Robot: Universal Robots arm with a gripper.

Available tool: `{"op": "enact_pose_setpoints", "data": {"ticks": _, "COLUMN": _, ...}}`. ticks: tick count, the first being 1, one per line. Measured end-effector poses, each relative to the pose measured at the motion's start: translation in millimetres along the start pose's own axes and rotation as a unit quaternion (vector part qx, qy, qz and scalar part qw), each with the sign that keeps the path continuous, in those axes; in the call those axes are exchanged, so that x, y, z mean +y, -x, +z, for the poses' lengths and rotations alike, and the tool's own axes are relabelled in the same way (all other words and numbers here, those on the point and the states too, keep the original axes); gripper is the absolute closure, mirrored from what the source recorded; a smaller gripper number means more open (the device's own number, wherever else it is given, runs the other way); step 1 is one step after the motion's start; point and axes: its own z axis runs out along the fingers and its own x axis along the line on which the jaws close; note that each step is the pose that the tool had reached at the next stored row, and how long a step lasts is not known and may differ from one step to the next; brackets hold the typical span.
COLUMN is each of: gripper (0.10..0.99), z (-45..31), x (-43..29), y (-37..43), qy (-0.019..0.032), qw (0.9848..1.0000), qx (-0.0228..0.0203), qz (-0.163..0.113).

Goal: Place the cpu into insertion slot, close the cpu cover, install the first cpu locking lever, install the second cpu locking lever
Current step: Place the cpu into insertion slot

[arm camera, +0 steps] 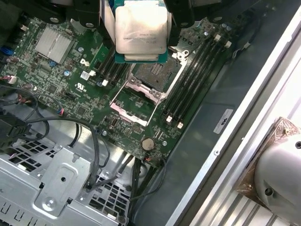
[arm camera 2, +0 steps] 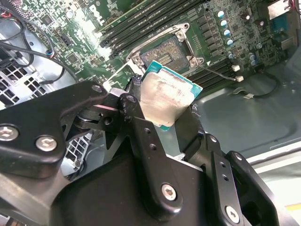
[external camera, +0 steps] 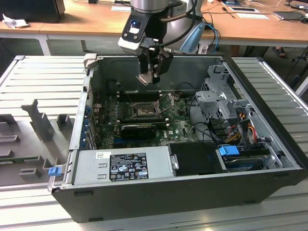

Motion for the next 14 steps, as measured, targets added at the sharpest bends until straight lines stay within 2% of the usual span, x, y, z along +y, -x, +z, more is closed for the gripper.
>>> {"op": "enact_pose_setpoints", "data": {"ticks": 14, "gripper": 0.557, "z": 2.8, "x": -0.2, "y": 0.1, "qy": 0.0004, "qw": 0.9993, "qx": -0.0038, "qz": 0.037}}
